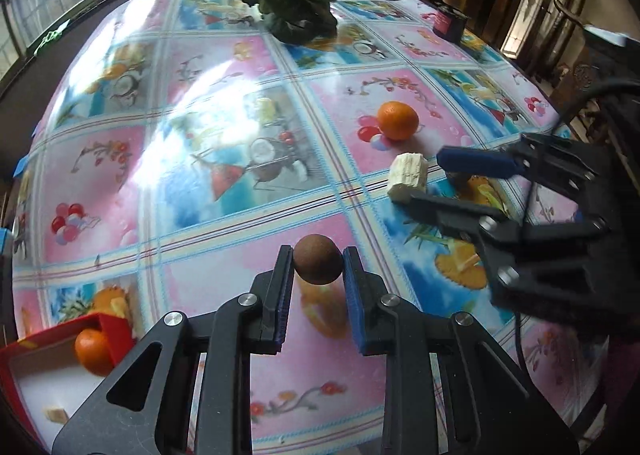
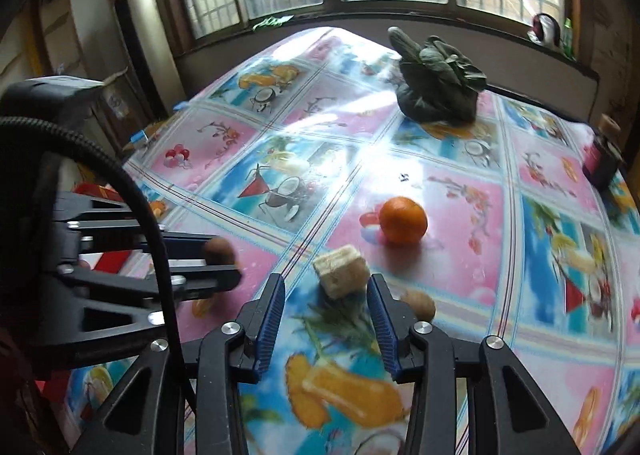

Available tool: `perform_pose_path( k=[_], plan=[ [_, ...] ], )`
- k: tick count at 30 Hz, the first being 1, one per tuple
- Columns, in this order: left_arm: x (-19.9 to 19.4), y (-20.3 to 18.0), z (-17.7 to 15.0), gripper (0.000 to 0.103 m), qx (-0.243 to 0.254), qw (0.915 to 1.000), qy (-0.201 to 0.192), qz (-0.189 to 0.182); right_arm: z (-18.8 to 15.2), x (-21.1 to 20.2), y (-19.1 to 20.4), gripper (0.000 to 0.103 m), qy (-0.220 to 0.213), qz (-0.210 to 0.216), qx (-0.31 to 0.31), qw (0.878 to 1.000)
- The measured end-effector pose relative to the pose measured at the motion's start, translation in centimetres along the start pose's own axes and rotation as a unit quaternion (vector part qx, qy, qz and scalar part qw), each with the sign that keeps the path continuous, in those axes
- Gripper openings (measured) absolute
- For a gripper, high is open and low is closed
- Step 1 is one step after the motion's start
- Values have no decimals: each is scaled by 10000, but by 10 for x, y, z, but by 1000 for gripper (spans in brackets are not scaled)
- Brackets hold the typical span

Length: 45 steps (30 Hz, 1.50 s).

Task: Organize fruits
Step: 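Grasp a brown round fruit with the left gripper while the right gripper grasps a white cube, then carry the brown fruit and white cube into the red tray and release both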

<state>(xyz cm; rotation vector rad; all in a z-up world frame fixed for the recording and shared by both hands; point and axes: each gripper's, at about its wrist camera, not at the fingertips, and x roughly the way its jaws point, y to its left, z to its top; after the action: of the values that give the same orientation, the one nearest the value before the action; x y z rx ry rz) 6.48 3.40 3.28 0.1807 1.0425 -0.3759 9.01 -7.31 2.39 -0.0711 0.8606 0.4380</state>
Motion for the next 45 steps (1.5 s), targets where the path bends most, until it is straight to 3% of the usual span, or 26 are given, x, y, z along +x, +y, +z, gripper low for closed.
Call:
perform_pose_path(
  k=[4,6,15,25,34,45],
  plan=[
    [-8,4,-5,24,-114,9999,-21,-6,11,21,-5,46,180,-89,-301,9993],
    [-11,4,-8,24,-164,9999,-26,1,9,29,-5,31,321,-124,-359,9988],
    [-27,7,-29,24,-562,9981,-67,228,-13,-6,21,31,-8,47,-82,10000],
    [-60,23,-75,24,-939,9933,-232,630,-31,-41,84,31,-360,447,152,9982],
    [-93,50,-110,24,-1216,9858,-475,1060,-35,-44,139,31,-308,672,-124,9972],
    [-121,94,-148,24,-1672,9757,-641,1261,-29,-38,196,31,-258,852,-555,9945]
  ],
)
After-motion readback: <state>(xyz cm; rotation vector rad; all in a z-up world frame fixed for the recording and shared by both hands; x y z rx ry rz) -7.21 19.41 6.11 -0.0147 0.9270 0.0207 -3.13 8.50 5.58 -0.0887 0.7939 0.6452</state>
